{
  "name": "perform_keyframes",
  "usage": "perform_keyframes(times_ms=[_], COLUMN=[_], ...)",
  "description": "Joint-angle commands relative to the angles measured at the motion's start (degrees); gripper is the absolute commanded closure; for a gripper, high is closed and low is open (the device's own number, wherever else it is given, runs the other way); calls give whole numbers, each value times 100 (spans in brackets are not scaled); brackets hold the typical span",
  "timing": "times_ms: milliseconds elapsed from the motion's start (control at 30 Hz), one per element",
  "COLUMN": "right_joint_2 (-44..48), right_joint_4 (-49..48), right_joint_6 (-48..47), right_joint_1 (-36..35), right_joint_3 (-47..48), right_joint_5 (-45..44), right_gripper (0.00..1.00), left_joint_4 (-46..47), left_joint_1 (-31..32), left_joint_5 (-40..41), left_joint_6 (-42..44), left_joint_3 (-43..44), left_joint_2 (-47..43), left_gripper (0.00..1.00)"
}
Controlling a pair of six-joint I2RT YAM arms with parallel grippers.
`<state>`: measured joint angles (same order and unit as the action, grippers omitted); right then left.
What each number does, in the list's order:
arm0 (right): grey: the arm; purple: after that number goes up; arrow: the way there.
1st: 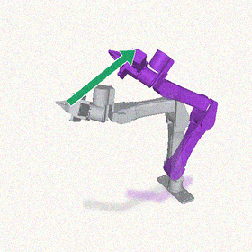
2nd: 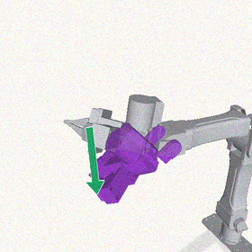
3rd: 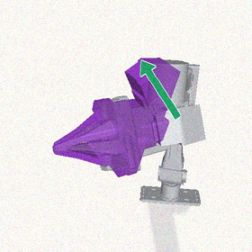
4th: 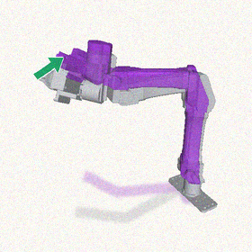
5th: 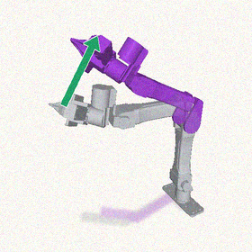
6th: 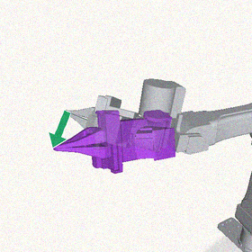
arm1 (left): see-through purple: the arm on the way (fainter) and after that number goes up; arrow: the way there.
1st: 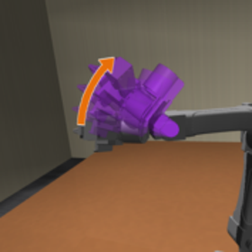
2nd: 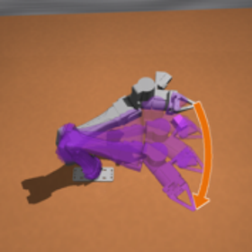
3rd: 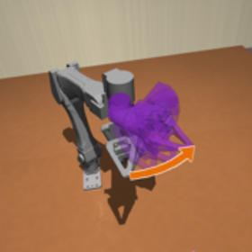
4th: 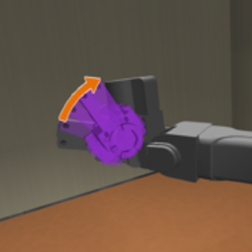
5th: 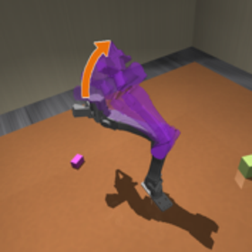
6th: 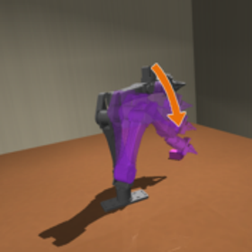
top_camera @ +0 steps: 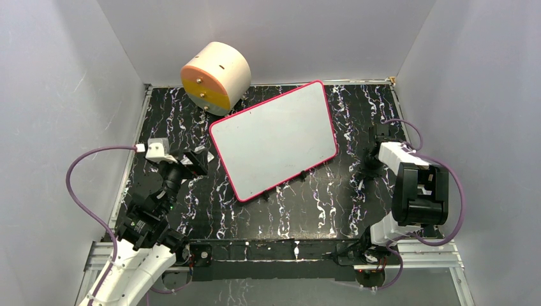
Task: Write a sentence on the whiteboard
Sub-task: Pick up the whiteboard marker at the center of the board.
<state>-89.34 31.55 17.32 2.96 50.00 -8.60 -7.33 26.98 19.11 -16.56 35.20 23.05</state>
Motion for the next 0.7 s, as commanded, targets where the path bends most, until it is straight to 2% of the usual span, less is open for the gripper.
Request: perform_keyframes(times_ms=[0, 200, 500, 667], right_joint_2=[310, 946, 1947, 2454], right_joint_4=[-187, -139, -36, 98], right_joint_6=[-154, -386, -655, -1114], right_joint_1=[-149, -292, -1337, -2033], right_joint_3=[-33, 1, 190, 529], right_joint_5=[95, 180, 617, 968], right_gripper=[100, 100, 100, 100], left_joint_4=[91, -304, -677, -897], left_joint_1=[24, 26, 26, 26], left_joint_5=[-380, -826, -1759, -2389], left_joint_6=[-63, -235, -1046, -1532], left_joint_3=[194, 700, 1487, 1959], left_joint_2=[152, 562, 1295, 1801], left_gripper=[7, 5, 4, 5])
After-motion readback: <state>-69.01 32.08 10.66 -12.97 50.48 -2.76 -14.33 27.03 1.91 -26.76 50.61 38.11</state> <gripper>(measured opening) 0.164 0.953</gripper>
